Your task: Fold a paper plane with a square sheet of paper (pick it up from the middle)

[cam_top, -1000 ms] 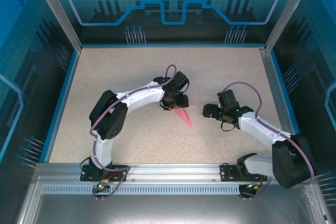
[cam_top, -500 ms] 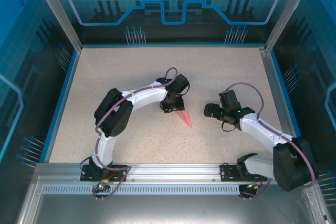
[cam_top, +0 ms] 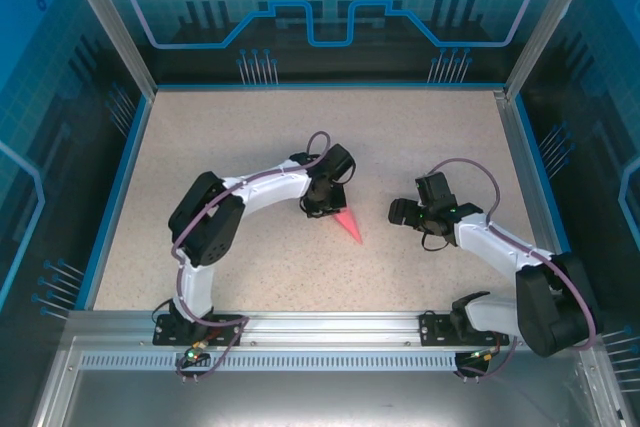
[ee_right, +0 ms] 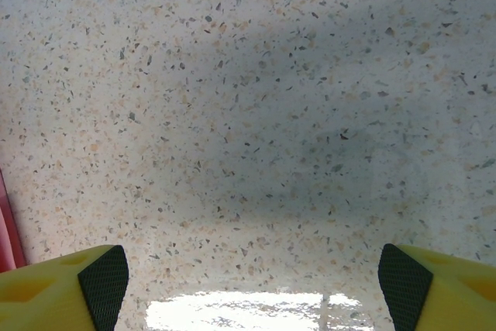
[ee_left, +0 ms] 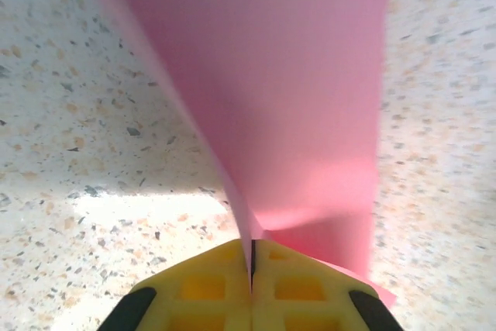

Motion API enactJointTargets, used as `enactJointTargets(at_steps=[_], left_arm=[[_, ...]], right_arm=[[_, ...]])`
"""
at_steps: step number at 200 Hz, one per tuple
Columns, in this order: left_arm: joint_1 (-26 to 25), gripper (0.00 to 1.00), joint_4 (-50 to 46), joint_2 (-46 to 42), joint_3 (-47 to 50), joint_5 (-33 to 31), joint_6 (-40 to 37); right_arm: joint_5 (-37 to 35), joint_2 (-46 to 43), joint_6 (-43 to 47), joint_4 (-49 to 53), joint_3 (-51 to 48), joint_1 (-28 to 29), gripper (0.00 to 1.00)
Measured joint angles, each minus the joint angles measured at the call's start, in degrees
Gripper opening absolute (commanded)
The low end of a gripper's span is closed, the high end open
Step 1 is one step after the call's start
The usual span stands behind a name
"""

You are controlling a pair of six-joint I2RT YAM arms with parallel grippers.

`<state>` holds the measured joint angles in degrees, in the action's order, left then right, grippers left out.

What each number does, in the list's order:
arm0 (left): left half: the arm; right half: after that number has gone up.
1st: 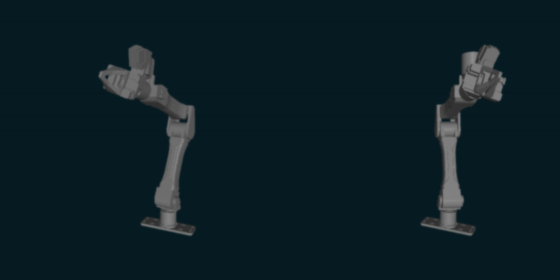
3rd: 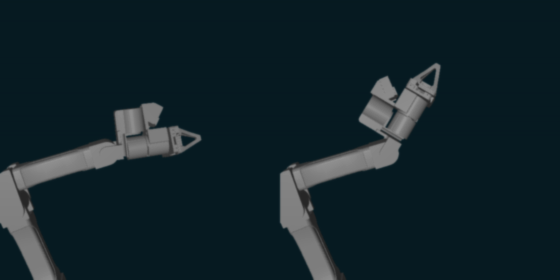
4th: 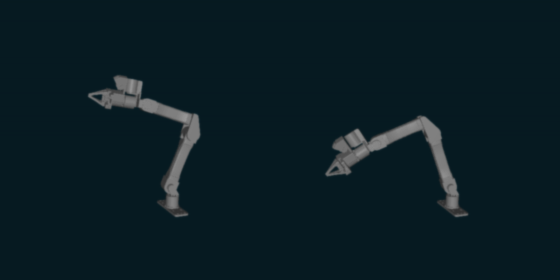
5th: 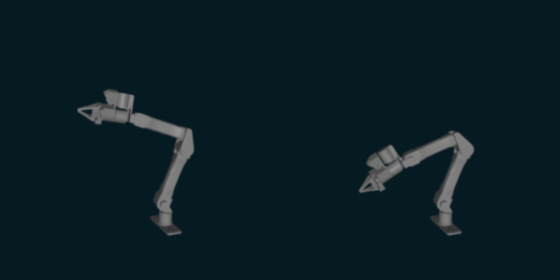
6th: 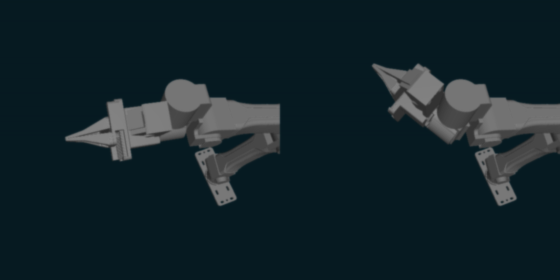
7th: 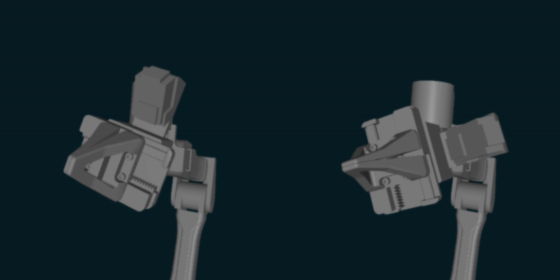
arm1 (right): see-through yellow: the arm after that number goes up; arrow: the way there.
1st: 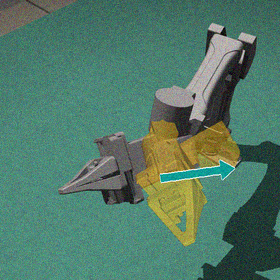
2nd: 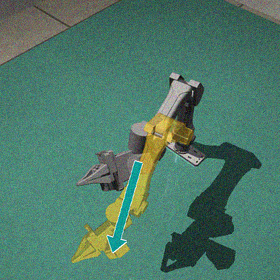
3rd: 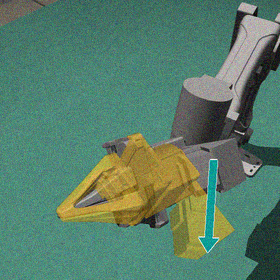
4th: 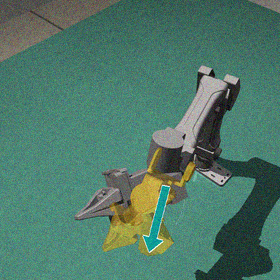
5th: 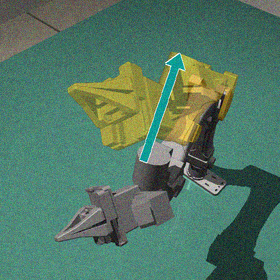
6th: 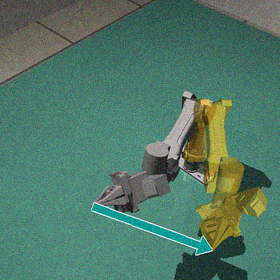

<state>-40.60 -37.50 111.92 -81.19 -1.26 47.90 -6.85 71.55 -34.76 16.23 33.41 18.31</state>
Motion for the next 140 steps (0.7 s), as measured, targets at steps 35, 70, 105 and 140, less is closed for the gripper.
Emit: enactJointTargets(at_steps=[35, 70, 105, 140], left_arm=[[1.11, 0.0, 5.33, -6.62, 1.9, 3.3, -3.78], [3.65, 0.0, 15.58, -10.16, 5.11, 13.18, -8.92], [5.2, 0.0, 24.81, -8.17, 7.23, 23.93, -10.6], [5.44, 0.0, 32.35, -2.01, 7.5, 30.56, -10.21]], right_arm=[[0.87, -0.24, -0.11, -0.39, 0.0, -0.07, 0.87], [1.55, -4.48, -1.07, -0.35, 0.0, -0.48, 0.87], [3.52, -10.73, -2.67, -0.33, 0.0, -0.48, 0.86], [6.64, -11.96, -4.02, -0.13, 0.0, -0.59, 0.78]])
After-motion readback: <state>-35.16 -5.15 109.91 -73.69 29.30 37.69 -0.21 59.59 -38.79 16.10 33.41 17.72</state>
